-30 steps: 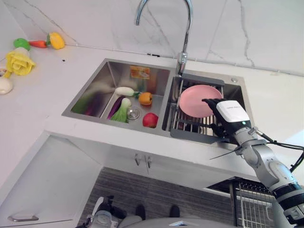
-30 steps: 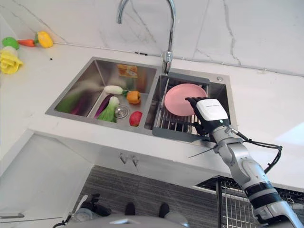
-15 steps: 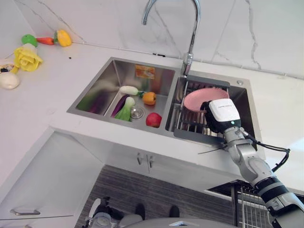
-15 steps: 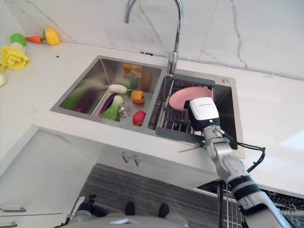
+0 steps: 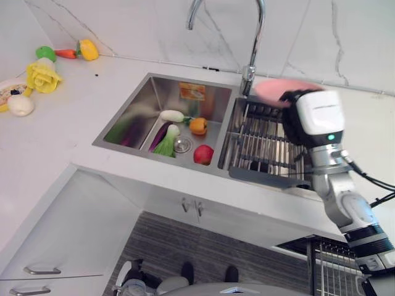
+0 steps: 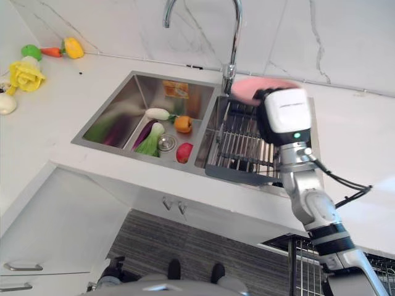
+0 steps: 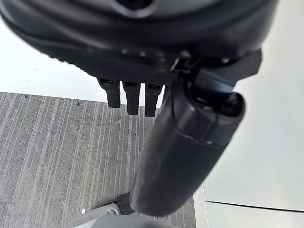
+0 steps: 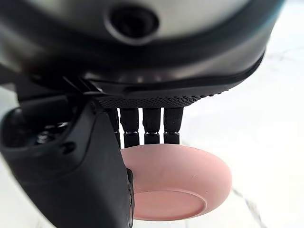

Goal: Place the dishes in the dishwasher.

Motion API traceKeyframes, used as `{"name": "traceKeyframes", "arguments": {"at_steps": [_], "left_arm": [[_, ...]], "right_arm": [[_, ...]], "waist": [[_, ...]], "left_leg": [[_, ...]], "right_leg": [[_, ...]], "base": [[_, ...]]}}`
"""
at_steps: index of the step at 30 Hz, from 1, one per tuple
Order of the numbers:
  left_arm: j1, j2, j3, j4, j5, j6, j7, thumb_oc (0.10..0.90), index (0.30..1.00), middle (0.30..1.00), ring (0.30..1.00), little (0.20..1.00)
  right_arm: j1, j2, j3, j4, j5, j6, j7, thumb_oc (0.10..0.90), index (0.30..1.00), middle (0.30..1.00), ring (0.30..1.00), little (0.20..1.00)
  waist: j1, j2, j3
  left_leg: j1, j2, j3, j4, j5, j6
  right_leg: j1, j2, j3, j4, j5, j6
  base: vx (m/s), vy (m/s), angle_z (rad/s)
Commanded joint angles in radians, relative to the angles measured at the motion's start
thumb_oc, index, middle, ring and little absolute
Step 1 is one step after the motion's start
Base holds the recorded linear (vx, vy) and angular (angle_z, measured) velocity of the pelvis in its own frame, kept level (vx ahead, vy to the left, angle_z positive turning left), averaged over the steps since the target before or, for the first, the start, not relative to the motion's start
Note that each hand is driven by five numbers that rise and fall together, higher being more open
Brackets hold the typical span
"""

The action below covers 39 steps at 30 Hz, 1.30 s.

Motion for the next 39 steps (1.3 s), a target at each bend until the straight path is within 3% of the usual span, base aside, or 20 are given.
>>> {"name": "traceKeyframes", "arguments": {"at_steps": [1,9,13,17,18,19,20,22,25,26,28,29,31,37,39], "left_arm": [[-0.046,0.015,-0.014,0.039,0.038,-0.002,0.025,0.800,0.900,0.900,0.900,0.900],[-0.037,0.011,-0.016,0.035,0.058,0.006,0.011,0.800,0.900,0.900,0.900,0.900],[-0.060,0.016,-0.038,0.024,0.078,0.002,-0.013,0.800,0.900,0.900,0.900,0.900],[-0.092,0.033,-0.019,0.034,0.060,-0.005,-0.012,0.800,0.900,0.900,0.900,0.900],[-0.105,0.052,-0.009,0.036,0.053,-0.008,-0.015,0.800,0.900,0.900,0.900,0.900],[-0.105,0.052,-0.009,0.036,0.053,-0.008,-0.015,0.800,0.900,0.900,0.900,0.900],[-0.105,0.062,-0.009,0.033,0.058,-0.008,-0.015,0.800,0.900,0.900,0.900,0.900],[-0.085,0.076,0.010,0.023,0.068,-0.004,-0.017,0.800,0.900,0.900,0.900,0.900],[-0.073,0.079,0.023,0.016,0.070,-0.001,-0.021,0.800,0.900,0.900,0.900,0.900],[-0.063,0.082,0.036,0.002,0.070,0.001,-0.020,0.800,0.900,0.900,0.900,0.900],[-0.056,0.083,0.032,-0.010,0.078,-0.001,-0.024,0.800,0.900,0.900,0.900,0.900],[-0.055,0.076,0.049,-0.008,0.074,-0.002,-0.024,0.800,0.900,0.900,0.900,0.900],[-0.053,0.068,0.062,-0.002,0.082,0.001,-0.026,0.800,0.900,0.900,0.900,0.900],[-0.063,0.045,0.053,-0.008,0.108,-0.008,-0.040,0.800,0.900,0.900,0.900,0.900],[-0.059,0.043,0.053,-0.010,0.108,-0.007,-0.040,0.800,0.900,0.900,0.900,0.900]], "right_arm": [[-0.096,-0.039,-0.119,-0.163,0.077,-0.019,-0.137,0.400,0.300,0.300,0.300,0.300],[0.021,-0.015,-0.262,-0.327,0.146,-0.085,-0.159,0.400,0.300,0.300,0.300,0.300],[0.093,-0.036,-0.374,-0.389,0.176,-0.103,-0.176,0.400,0.300,0.300,0.300,0.300],[0.084,-0.052,-0.396,-0.388,0.172,-0.090,-0.183,0.400,0.300,0.300,0.300,0.300],[0.083,-0.054,-0.410,-0.385,0.167,-0.076,-0.187,0.400,0.300,0.300,0.300,0.300],[0.083,-0.054,-0.410,-0.385,0.167,-0.076,-0.187,0.400,0.300,0.300,0.300,0.300],[0.074,-0.052,-0.404,-0.381,0.165,-0.068,-0.189,0.400,0.300,0.300,0.300,0.300],[0.059,-0.061,-0.380,-0.402,0.137,-0.057,-0.179,0.400,0.300,0.300,0.300,0.300],[0.066,-0.068,-0.376,-0.411,0.123,-0.058,-0.166,0.400,0.300,0.300,0.300,0.300],[0.064,-0.083,-0.372,-0.412,0.097,-0.044,-0.135,0.400,0.300,0.300,0.300,0.300],[0.072,-0.093,-0.381,-0.420,0.077,-0.039,-0.124,0.400,0.300,0.300,0.300,0.300],[0.088,-0.115,-0.402,-0.422,0.062,-0.031,-0.110,0.400,0.300,0.300,0.300,0.300],[0.109,-0.117,-0.429,-0.433,0.072,-0.039,-0.102,0.400,0.300,0.300,0.300,0.300],[0.196,-0.144,-0.478,-0.429,0.049,-0.031,-0.074,0.400,0.300,0.300,0.300,0.300],[0.207,-0.145,-0.477,-0.423,0.044,-0.030,-0.069,0.400,0.300,0.300,0.300,0.300]], "waist": [[0.007,-0.082,-0.040],[-0.033,-0.079,-0.043],[-0.095,-0.088,-0.023],[-0.130,-0.108,-0.005],[-0.144,-0.111,-0.006],[-0.144,-0.111,-0.006],[-0.129,-0.111,-0.014],[-0.060,-0.100,-0.029],[-0.038,-0.099,-0.025],[-0.005,-0.099,-0.032],[0.009,-0.111,-0.035],[0.003,-0.126,-0.042],[-0.005,-0.125,-0.043],[-0.064,-0.080,-0.024],[-0.066,-0.075,-0.024]], "left_leg": [[0.061,0.032,0.042,0.005,-0.087,-0.038],[0.064,0.029,0.063,0.005,-0.093,-0.023],[0.049,0.015,0.078,0.005,-0.096,-0.001],[-0.011,0.023,0.160,0.005,-0.080,0.007],[-0.063,0.058,0.203,0.005,-0.065,0.004],[-0.063,0.058,0.203,0.005,-0.065,0.004],[-0.094,0.073,0.235,0.007,-0.043,0.004],[-0.124,0.132,0.389,0.030,-0.013,-0.004],[-0.121,0.141,0.428,0.045,-0.010,-0.008],[-0.129,0.154,0.482,0.065,-0.018,-0.007],[-0.135,0.148,0.513,0.087,-0.032,-0.006],[-0.147,0.160,0.552,0.107,-0.007,-0.026],[-0.128,0.173,0.568,0.103,0.002,-0.044],[-0.087,0.205,0.577,0.107,0.021,-0.078],[-0.080,0.210,0.583,0.105,0.025,-0.082]], "right_leg": [[0.009,-0.113,0.024,0.012,-0.029,0.128],[-0.015,-0.102,0.075,0.012,-0.019,0.131],[-0.072,-0.100,0.130,0.029,0.016,0.141],[-0.186,-0.088,0.203,0.018,0.092,0.177],[-0.234,-0.083,0.255,0.018,0.111,0.202],[-0.234,-0.083,0.255,0.018,0.111,0.202],[-0.237,-0.090,0.236,0.018,0.110,0.200],[-0.150,-0.181,-0.020,0.051,0.060,0.194],[-0.114,-0.203,-0.073,0.072,0.045,0.191],[-0.040,-0.242,-0.132,0.146,-0.001,0.196],[-0.003,-0.252,-0.134,0.136,-0.006,0.206],[0.005,-0.232,-0.140,0.049,-0.006,0.214],[-0.006,-0.224,-0.145,0.021,-0.001,0.219],[-0.006,-0.197,-0.157,0.013,-0.020,0.209],[-0.003,-0.192,-0.154,0.013,-0.022,0.206]], "base": [[0.00,0.000,0.00],[-0.02,0.022,-0.19],[-0.09,0.097,-0.27],[-0.21,0.041,-0.91],[-0.27,-0.031,-0.91],[-0.29,-0.086,-1.59],[-0.33,-0.046,-1.51],[-0.38,-0.032,-1.31],[-0.16,0.038,-1.80],[-0.21,0.040,-2.15],[-0.15,0.027,-1.60],[-0.02,-0.082,-1.37],[-0.01,-0.110,-1.30],[0.01,-0.088,0.02],[0.02,-0.051,0.14]]}}
